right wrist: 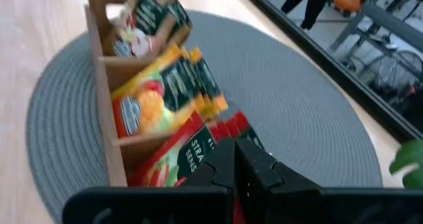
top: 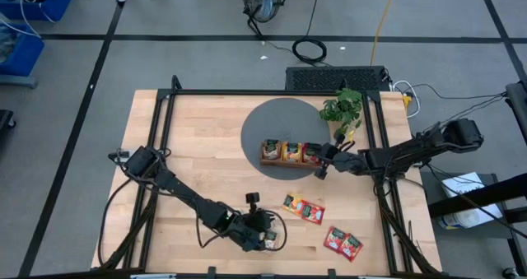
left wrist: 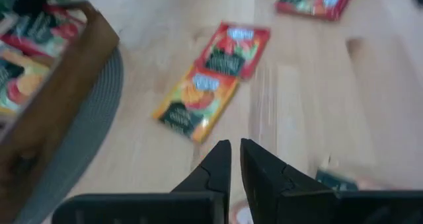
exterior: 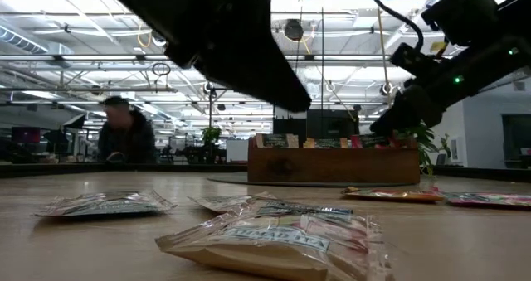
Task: Pick & Place Tea
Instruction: Put the red tea bag into the right section of the wooden organiser, then put the yellow tea bag into the middle section of the wooden organiser
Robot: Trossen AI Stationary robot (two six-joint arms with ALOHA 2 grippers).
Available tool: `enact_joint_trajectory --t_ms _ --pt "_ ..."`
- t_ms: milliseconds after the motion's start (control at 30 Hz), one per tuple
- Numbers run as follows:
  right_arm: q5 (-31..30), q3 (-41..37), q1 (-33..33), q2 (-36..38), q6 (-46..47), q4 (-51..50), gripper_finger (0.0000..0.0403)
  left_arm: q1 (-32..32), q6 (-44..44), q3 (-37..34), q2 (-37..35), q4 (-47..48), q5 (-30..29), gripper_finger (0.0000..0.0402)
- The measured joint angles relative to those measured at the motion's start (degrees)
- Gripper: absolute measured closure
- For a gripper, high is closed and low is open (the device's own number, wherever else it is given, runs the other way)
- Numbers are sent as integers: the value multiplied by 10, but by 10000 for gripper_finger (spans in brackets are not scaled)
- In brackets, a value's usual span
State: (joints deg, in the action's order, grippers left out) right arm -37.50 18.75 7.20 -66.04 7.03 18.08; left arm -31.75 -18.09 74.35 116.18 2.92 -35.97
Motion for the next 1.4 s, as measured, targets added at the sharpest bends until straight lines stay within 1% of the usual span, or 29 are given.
enact_joint_trajectory --t_ms 267,467,600,733,767,800,867,933,1000,1033,1100,1167,1267,1400 --pt "-15 0 5 0 30 -52 403 1 5 0 0 -38 0 360" --pt "-21 0 20 0 43 -58 403 -2 13 0 0 -41 1 360" --pt "-45 0 34 0 23 -22 403 -4 11 0 0 -39 5 360" --pt "-44 0 79 0 -31 70 403 -5 12 0 0 -39 40 360" --pt "-38 0 96 0 -45 93 403 -5 10 0 0 -38 49 360" --pt "-19 0 112 0 -56 112 403 -5 7 0 0 -36 56 360" --pt "39 0 146 0 -64 138 403 -5 -7 0 0 -29 67 360" --pt "104 0 177 0 -52 146 403 -5 -18 0 0 -24 76 360" --pt "142 0 208 -7 -21 147 403 -4 -32 0 0 -25 76 360" --pt "151 0 225 -14 -6 147 403 -3 -40 0 0 -26 76 360" --pt "150 0 258 -35 18 150 403 1 -58 0 0 -26 76 360" --pt "151 0 282 -69 34 164 403 6 -67 0 0 -27 72 360" --pt "150 0 304 -138 39 231 403 10 -69 0 2 -29 67 360" --pt "151 6 305 -224 10 323 403 17 -55 0 19 -32 52 360"
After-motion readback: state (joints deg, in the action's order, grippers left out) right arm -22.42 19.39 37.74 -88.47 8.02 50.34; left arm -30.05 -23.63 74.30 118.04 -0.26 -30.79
